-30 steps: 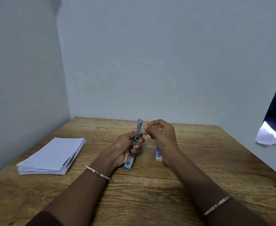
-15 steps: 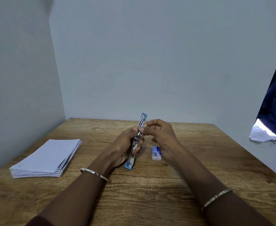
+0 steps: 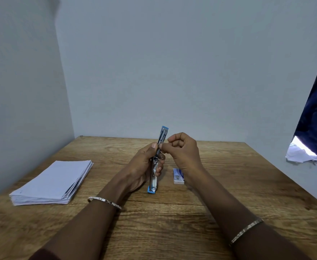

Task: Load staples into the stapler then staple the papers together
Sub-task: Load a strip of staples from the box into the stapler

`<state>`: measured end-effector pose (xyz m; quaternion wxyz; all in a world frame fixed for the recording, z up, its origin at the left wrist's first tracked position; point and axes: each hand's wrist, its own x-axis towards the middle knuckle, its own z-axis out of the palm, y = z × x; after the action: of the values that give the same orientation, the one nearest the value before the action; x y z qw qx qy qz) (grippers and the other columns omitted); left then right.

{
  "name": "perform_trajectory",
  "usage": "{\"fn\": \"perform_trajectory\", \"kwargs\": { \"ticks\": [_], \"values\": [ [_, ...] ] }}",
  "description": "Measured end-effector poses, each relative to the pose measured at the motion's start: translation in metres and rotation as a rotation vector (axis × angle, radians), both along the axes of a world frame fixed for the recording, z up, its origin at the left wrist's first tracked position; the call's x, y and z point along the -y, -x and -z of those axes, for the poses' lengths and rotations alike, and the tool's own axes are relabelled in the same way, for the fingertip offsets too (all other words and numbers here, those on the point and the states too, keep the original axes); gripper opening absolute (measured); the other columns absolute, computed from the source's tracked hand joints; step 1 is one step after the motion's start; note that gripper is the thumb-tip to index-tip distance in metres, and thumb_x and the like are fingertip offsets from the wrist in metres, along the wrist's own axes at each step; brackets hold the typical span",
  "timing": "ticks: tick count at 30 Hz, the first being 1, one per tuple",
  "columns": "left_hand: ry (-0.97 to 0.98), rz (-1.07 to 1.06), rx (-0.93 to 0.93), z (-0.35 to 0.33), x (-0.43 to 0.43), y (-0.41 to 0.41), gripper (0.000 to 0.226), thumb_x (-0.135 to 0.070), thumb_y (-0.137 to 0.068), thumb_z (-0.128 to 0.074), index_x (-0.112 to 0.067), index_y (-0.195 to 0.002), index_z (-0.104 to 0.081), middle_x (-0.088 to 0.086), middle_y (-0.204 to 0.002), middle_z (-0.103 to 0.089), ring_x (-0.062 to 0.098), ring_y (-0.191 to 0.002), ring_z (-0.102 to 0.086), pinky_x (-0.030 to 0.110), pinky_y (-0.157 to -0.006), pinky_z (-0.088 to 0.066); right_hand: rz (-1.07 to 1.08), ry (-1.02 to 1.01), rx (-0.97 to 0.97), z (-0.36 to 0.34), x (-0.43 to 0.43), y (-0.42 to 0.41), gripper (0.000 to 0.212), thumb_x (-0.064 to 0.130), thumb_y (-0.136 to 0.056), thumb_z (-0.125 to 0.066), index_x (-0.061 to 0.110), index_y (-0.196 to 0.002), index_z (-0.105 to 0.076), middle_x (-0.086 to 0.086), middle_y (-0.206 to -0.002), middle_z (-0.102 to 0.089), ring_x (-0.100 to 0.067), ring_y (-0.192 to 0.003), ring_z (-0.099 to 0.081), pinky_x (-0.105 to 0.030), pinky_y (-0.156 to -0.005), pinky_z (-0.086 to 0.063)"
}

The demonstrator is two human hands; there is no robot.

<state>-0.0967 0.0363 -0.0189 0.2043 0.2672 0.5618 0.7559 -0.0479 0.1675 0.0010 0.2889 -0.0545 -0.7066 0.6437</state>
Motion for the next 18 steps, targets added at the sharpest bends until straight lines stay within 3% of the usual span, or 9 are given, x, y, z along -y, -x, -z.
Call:
{"fn": "perform_trajectory", "kwargs": {
  "ticks": [4,10,13,18],
  "values": [
    [0.014,0.003,0.029,0.002,0.002,0.001,0.029,-0.034,-0.105,-0.043,-0.01,-0.099,-0.058,0.005,-0.065,-0.059,0.013,-0.044,-0.051,0.024,-0.04,-0.043,0.081,-0.156,-0.037,0.002,0.004,-0.001,0.027,0.011,-0.075,-0.083,0.017,-0.092,-0.063,0.002,-0.073,-0.066,-0.012,-0.066,-0.063,-0.034,-0.067,-0.056],
    [0.024,0.014,0.037,0.0,0.0,-0.003,0.031,-0.034,-0.106,-0.041,-0.01,-0.095,-0.057,0.007,-0.066,-0.057,0.013,-0.043,-0.049,0.022,-0.041,-0.041,0.174,-0.204,-0.108,0.002,0.005,-0.002,0.028,0.011,-0.075,-0.077,0.025,-0.093,-0.062,0.005,-0.071,-0.068,-0.003,-0.057,-0.062,-0.022,-0.055,-0.051],
    [0.004,0.022,0.064,0.0,-0.001,-0.005,0.03,-0.033,-0.107,-0.039,-0.01,-0.098,-0.057,0.007,-0.064,-0.057,0.013,-0.042,-0.048,0.022,-0.039,-0.041,0.231,-0.323,-0.157,0.004,0.007,-0.003,0.024,0.014,-0.077,-0.075,0.029,-0.094,-0.066,0.007,-0.071,-0.069,-0.005,-0.056,-0.06,-0.029,-0.06,-0.052],
    [0.001,0.02,0.108,-0.001,-0.002,-0.006,0.03,-0.03,-0.108,-0.036,-0.008,-0.106,-0.057,0.006,-0.062,-0.058,0.013,-0.041,-0.048,0.022,-0.038,-0.04,0.366,-0.536,-0.166,0.012,0.011,-0.002,0.023,0.028,-0.085,-0.075,0.034,-0.107,-0.078,0.016,-0.071,-0.066,-0.009,-0.061,-0.06,-0.025,-0.061,-0.043]
  ]
}}
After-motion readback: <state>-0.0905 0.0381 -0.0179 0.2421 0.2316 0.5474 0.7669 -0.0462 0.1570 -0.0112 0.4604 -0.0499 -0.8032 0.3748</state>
